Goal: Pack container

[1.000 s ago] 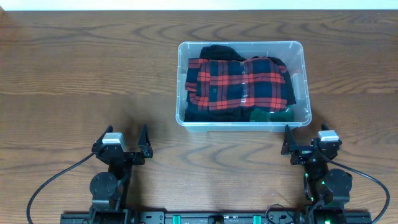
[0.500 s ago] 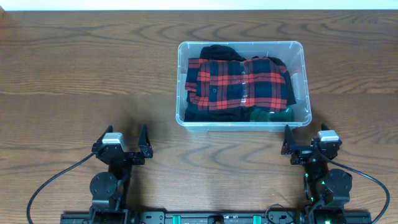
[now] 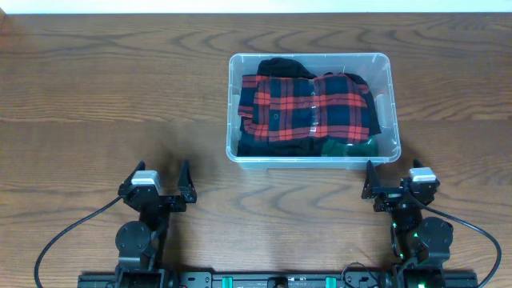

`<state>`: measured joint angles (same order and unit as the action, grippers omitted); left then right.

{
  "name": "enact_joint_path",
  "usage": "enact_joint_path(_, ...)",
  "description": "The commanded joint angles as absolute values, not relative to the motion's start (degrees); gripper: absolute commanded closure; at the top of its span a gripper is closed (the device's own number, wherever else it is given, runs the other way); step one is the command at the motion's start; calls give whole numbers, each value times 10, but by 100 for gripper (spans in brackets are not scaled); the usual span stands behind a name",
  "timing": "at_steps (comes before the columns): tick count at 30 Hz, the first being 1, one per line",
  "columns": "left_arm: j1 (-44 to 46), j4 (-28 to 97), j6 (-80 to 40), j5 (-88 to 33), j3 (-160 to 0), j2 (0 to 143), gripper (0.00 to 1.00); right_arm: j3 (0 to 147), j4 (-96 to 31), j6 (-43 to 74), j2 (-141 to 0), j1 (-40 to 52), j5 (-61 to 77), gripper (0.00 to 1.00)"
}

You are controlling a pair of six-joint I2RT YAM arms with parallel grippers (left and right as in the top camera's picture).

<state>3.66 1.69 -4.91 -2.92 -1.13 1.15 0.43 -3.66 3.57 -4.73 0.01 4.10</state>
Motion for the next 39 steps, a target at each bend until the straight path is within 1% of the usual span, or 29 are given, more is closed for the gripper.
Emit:
enact_joint_path(1, 39, 39, -50, -19, -2, 13, 2, 3, -39, 27, -41, -5, 39, 1)
enact_joint_path(39, 39, 39, -50, -19, -2, 1, 2, 3, -39, 27, -44, -5, 39, 1)
